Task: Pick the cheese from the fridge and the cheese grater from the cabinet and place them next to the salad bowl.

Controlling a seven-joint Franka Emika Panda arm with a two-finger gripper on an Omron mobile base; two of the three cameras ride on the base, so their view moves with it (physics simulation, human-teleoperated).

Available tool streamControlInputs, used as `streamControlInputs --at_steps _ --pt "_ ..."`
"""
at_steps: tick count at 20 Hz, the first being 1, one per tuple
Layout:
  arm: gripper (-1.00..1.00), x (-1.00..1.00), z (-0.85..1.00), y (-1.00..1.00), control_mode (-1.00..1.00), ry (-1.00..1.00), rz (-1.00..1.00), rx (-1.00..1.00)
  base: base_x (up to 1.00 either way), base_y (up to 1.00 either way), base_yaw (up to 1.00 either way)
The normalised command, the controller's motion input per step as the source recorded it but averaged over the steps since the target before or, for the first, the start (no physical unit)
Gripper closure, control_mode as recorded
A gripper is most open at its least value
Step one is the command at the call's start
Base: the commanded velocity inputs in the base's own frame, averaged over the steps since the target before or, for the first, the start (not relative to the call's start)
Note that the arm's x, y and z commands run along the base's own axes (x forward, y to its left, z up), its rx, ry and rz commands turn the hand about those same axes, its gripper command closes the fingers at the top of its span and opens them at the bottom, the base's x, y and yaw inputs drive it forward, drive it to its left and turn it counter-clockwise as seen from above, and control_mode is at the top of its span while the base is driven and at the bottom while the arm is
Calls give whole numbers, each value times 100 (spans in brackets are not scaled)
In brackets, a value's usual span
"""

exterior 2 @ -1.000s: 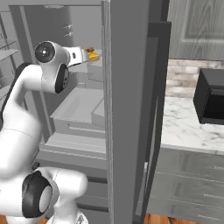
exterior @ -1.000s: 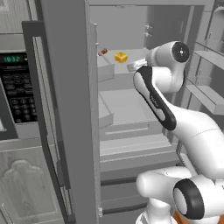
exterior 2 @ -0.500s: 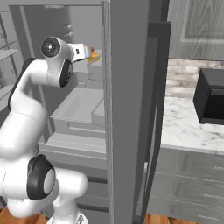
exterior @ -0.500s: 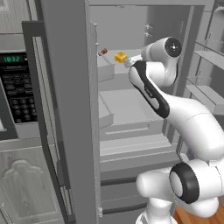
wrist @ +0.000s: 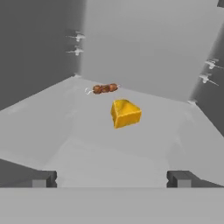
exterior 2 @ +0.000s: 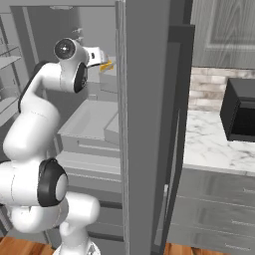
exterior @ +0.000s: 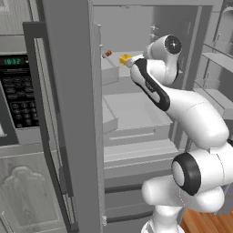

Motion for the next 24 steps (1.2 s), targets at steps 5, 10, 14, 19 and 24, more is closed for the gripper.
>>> streamControlInputs --at_steps 5,10,14,19,24 --pt "-100 32 0 0 -100 7 0 0 0 0 0" --pt "-100 28 0 0 -100 1 0 0 0 0 0" --pt "-100 20 -6 0 -100 0 0 0 0 0 0" --pt "-100 27 -1 0 -100 0 0 0 0 0 0" --pt "-100 37 -8 0 -100 0 0 0 0 0 0"
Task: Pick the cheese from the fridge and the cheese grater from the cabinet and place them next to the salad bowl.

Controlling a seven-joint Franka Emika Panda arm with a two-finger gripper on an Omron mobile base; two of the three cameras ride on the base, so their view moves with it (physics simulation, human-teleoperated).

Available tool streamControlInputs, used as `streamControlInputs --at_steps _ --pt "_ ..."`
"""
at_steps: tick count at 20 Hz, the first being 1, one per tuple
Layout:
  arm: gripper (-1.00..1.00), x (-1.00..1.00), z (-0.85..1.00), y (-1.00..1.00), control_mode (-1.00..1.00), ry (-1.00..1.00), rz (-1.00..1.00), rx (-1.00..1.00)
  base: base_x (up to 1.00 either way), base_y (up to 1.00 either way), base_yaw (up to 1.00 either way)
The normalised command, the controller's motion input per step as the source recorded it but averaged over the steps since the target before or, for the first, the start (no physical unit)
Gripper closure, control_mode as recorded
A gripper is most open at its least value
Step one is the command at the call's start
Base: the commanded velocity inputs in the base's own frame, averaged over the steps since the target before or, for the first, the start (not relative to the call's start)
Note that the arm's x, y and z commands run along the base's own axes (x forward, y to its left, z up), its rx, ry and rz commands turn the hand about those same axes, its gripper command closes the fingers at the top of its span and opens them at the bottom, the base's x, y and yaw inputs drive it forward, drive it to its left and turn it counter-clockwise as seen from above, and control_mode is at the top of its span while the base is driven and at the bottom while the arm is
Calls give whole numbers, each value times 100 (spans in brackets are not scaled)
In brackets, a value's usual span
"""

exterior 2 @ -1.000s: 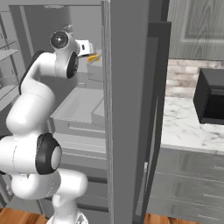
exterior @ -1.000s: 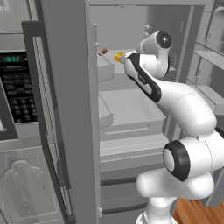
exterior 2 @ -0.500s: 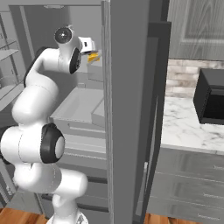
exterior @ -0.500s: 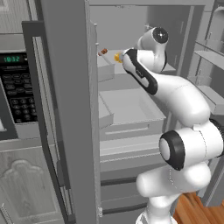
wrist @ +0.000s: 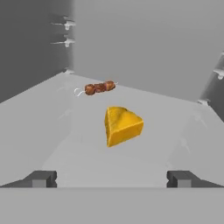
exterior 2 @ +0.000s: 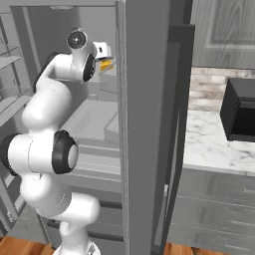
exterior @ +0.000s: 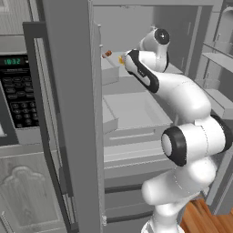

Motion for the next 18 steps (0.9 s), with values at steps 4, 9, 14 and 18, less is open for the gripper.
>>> streamControlInputs --at_steps 4,9,14,18 --pt "-100 40 -11 0 -100 0 0 0 0 0 0" --pt "-100 38 -14 0 -100 0 0 0 0 0 0" --pt "-100 30 -2 0 -100 6 0 0 0 0 0" --pt "-100 31 -11 0 -100 11 0 0 0 0 0"
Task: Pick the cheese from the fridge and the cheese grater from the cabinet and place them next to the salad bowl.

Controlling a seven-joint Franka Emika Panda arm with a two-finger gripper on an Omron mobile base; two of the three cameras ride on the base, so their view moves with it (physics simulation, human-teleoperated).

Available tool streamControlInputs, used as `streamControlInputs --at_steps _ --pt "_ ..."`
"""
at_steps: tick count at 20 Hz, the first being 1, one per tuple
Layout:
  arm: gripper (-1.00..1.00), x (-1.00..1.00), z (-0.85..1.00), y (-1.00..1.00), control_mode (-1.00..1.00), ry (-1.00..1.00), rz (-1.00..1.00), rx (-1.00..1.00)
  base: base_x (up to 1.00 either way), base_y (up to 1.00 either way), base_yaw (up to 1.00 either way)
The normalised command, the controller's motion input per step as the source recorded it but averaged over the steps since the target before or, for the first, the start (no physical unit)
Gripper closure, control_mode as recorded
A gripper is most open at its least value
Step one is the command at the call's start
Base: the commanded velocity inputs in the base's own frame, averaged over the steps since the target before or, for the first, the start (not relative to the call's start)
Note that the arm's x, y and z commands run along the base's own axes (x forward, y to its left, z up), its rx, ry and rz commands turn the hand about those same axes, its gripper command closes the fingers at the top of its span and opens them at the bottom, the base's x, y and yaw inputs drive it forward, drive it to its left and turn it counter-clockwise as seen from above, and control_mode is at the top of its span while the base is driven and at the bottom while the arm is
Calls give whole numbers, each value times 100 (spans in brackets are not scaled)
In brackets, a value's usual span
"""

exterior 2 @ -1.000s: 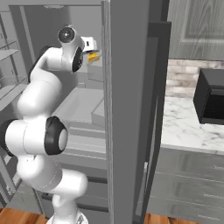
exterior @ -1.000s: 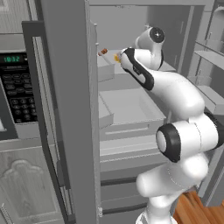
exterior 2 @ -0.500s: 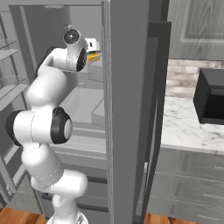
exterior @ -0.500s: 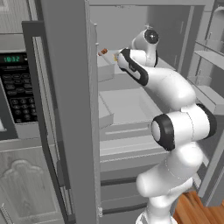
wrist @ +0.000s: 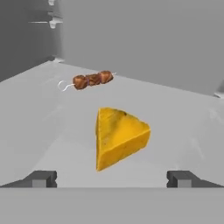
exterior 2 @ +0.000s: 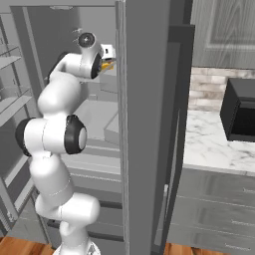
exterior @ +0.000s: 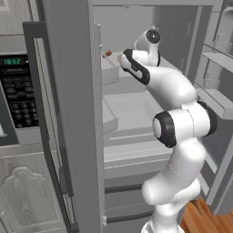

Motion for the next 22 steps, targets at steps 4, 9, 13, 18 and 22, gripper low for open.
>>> streamControlInputs --at_steps 4,9,13,18,22 --pt "-100 29 -11 0 -100 9 0 0 0 0 0" --pt "-100 24 -11 0 -100 2 0 0 0 0 0" --pt "-100 26 -17 0 -100 0 0 0 0 0 0" --pt "-100 25 -20 0 -100 0 0 0 0 0 0" --pt "-100 23 -20 0 -100 0 1 0 0 0 0"
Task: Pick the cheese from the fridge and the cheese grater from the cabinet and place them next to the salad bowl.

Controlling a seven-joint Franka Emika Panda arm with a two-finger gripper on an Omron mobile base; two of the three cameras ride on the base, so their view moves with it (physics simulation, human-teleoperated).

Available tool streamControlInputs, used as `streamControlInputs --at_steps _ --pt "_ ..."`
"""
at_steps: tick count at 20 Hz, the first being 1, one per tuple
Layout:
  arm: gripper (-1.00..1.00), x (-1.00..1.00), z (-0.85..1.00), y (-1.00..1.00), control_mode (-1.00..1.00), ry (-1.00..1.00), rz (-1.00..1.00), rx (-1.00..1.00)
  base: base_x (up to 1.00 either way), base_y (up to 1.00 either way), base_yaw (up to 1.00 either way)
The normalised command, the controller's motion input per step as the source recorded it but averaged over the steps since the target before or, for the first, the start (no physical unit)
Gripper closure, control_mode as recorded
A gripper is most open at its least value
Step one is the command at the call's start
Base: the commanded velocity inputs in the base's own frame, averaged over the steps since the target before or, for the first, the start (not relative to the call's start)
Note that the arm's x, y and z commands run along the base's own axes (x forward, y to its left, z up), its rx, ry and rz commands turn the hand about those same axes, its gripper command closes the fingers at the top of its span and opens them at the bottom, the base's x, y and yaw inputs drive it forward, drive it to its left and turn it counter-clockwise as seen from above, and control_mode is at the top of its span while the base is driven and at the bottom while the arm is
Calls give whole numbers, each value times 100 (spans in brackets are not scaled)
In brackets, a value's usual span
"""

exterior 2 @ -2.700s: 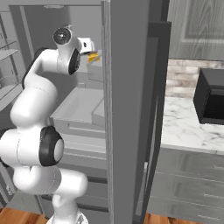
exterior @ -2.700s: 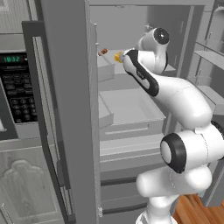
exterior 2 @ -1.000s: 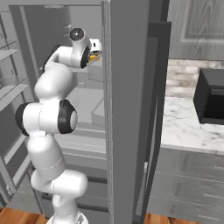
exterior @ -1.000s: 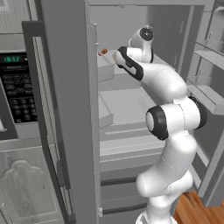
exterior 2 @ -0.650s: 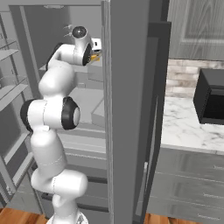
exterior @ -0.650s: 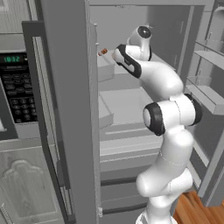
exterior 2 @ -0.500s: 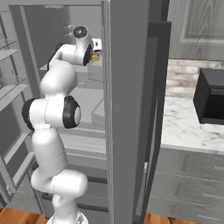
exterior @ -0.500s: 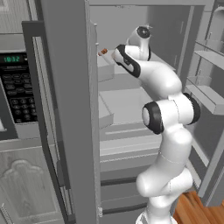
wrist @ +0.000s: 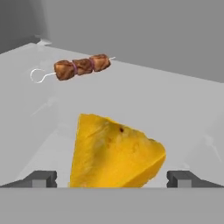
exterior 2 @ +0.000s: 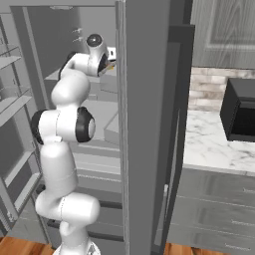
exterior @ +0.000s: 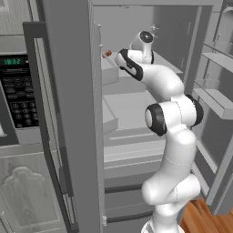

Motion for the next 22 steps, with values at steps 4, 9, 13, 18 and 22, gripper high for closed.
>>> streamControlInputs --at_steps 4,9,13,18,22 --pt "-100 28 -22 0 -100 0 1 0 0 0 0" --pt "100 39 -19 4 -100 0 0 0 0 0 0" --pt "100 34 -22 1 -100 0 0 0 0 0 0" --pt "100 24 -23 0 -100 0 0 0 0 0 0" --pt "100 -14 0 0 -100 -3 0 0 0 0 0"
